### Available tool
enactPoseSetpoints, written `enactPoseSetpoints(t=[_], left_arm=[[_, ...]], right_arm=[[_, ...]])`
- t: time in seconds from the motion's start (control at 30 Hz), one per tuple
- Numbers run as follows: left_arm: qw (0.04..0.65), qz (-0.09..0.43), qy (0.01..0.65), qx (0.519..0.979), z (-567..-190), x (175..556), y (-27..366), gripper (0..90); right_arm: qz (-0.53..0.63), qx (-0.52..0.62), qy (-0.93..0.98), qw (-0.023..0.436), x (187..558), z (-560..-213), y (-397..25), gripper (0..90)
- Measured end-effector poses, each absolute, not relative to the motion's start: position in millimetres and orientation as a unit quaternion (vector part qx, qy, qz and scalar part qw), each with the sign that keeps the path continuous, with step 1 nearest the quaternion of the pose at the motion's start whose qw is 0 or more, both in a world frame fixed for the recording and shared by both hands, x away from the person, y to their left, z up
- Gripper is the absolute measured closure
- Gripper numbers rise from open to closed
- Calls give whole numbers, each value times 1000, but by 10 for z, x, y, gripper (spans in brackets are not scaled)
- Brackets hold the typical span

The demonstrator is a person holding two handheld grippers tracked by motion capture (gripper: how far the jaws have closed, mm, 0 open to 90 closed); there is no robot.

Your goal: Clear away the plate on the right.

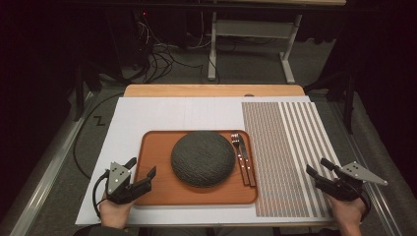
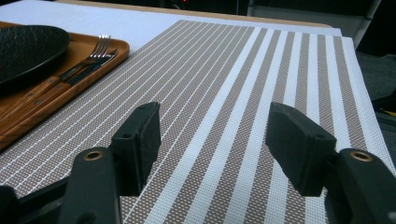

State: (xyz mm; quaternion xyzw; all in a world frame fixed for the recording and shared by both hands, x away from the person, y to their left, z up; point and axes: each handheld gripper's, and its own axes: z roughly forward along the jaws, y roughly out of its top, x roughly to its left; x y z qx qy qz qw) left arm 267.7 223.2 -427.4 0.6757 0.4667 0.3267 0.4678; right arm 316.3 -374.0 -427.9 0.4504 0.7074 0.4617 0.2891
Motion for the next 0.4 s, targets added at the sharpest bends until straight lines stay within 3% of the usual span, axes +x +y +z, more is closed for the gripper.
enactPoseSetpoints(t=[0.4], left_arm=[[467, 325, 466, 678, -4278, 2680, 2224, 275]], right_arm=[[475, 446, 707, 275, 3177, -4293, -3728, 367]])
